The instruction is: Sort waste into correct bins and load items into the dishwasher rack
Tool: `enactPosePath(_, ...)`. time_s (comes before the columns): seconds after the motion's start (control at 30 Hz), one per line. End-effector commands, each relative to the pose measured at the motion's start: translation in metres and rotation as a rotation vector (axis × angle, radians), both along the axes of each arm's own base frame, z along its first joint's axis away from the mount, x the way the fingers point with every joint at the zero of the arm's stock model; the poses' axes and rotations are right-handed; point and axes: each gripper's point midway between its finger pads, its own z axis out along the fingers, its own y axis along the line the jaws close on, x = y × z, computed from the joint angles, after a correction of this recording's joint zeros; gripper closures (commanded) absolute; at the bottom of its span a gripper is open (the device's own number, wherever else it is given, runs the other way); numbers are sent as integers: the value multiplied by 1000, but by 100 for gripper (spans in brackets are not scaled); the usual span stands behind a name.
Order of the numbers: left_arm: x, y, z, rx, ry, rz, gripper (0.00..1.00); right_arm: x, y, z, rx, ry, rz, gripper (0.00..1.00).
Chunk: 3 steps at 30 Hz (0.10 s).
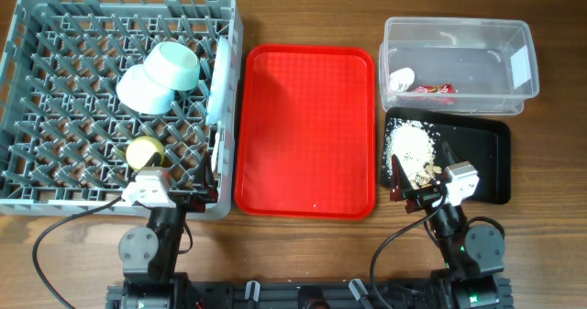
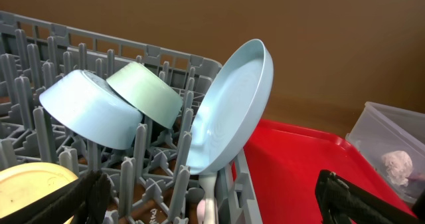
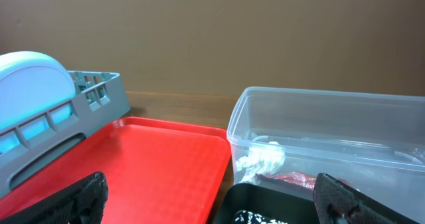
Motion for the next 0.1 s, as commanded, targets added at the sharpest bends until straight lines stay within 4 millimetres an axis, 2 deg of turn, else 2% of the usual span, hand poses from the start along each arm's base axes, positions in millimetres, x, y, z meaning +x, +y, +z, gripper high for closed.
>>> enactPosePath(0.0,0,0,-1,19,-4,-7,0,-2,4,3,-11,-19,23,0)
enactPosePath(0.07,0,0,-1,19,-4,-7,0,-2,4,3,-11,-20,23,0)
